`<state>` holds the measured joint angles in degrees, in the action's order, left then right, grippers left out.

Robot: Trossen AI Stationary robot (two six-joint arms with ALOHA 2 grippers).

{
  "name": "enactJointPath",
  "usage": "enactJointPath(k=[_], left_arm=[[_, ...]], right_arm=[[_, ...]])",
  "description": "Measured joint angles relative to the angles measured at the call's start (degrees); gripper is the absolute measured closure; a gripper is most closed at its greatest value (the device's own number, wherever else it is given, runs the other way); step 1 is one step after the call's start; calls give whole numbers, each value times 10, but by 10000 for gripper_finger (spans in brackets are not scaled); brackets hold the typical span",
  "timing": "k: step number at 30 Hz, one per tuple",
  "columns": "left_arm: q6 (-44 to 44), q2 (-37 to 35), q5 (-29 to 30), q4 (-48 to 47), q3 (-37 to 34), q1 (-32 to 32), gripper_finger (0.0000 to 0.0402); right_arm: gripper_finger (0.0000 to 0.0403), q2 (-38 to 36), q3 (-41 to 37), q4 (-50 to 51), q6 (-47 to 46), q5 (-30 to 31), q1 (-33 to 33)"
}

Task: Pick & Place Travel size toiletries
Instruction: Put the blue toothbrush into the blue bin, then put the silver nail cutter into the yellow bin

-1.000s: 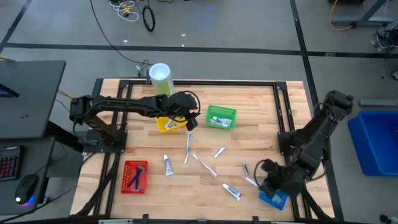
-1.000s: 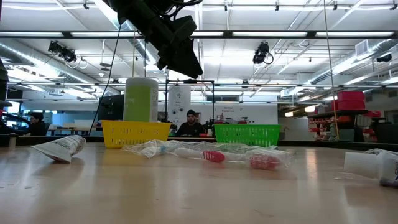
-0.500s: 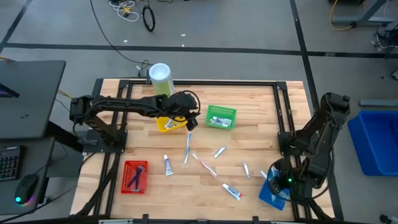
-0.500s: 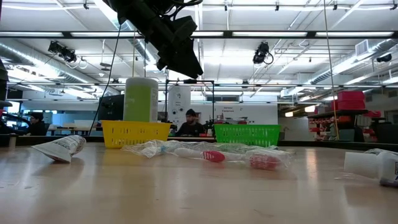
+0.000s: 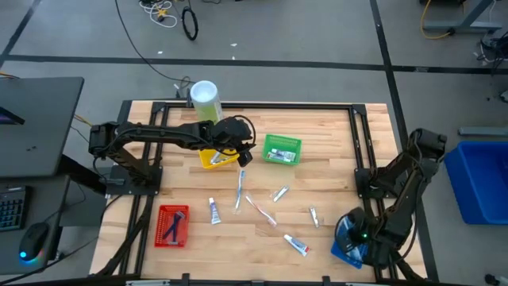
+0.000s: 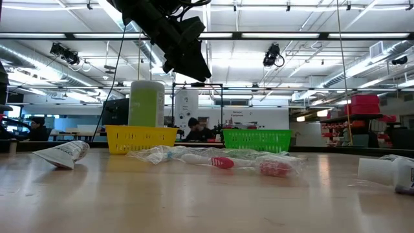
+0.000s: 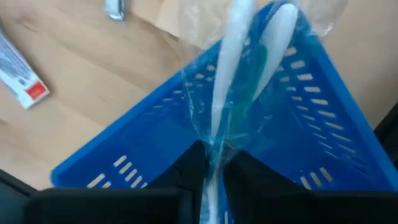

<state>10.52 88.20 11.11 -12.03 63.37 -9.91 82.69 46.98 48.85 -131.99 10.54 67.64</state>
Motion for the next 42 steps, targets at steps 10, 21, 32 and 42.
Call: enactJointPath(k=[10, 21, 32, 42], left_arm=[[0, 0, 0, 0, 0, 0, 248], [-7, 0, 0, 0, 0, 0, 248], [-43, 0, -12, 0, 0, 5, 248], [-94, 0, -84, -28, 0, 81, 248]], right_arm=[[260, 3, 0, 2, 16, -4, -8], [235, -103, 0, 8, 34, -61, -53], [260, -144, 0, -37, 287, 323, -104], [258, -143, 0, -60, 623, 374, -263]])
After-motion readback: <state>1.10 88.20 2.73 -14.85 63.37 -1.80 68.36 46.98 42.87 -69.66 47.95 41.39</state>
